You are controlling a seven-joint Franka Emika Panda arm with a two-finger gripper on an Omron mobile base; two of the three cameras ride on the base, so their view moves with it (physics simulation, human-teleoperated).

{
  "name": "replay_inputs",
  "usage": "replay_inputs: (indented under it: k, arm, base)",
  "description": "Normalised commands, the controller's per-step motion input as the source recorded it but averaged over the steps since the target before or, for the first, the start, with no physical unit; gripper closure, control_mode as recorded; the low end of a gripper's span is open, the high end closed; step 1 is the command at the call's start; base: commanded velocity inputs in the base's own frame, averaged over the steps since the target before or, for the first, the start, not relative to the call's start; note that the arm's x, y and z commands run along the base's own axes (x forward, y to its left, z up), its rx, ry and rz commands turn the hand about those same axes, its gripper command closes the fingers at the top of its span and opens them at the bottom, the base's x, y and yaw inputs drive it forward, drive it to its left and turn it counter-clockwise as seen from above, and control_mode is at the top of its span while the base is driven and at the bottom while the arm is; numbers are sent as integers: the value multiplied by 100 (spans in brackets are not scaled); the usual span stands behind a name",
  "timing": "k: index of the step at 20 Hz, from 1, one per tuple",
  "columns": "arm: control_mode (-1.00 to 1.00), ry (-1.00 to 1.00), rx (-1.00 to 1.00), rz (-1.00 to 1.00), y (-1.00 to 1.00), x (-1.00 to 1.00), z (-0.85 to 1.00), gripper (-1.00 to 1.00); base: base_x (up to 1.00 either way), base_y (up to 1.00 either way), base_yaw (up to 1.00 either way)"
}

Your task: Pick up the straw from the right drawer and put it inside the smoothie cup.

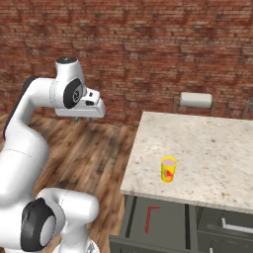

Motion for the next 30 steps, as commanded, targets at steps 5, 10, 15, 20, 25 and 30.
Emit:
replay_inputs:
  k: [5, 10, 15, 20, 25, 30]
  arm:
    - [-100, 0, 0, 0, -6, -40, -6, -100]
    - [-100, 0, 0, 0, 0, -55, -29, -100]
    - [-100, -1, 0, 0, 0, -45, -45, -100]
    - [-100, 0, 0, 0, 0, -9, -47, -100]
    - [-100, 0, 0, 0, 0, 0, -26, -100]
    - [100, 0, 0, 0, 0, 0, 0, -100]
  base:
    - [0, 0, 0]
    - [0, 0, 0]
    - [0, 0, 0]
    - [0, 0, 0]
    - [0, 0, 0]
    - [0, 0, 0]
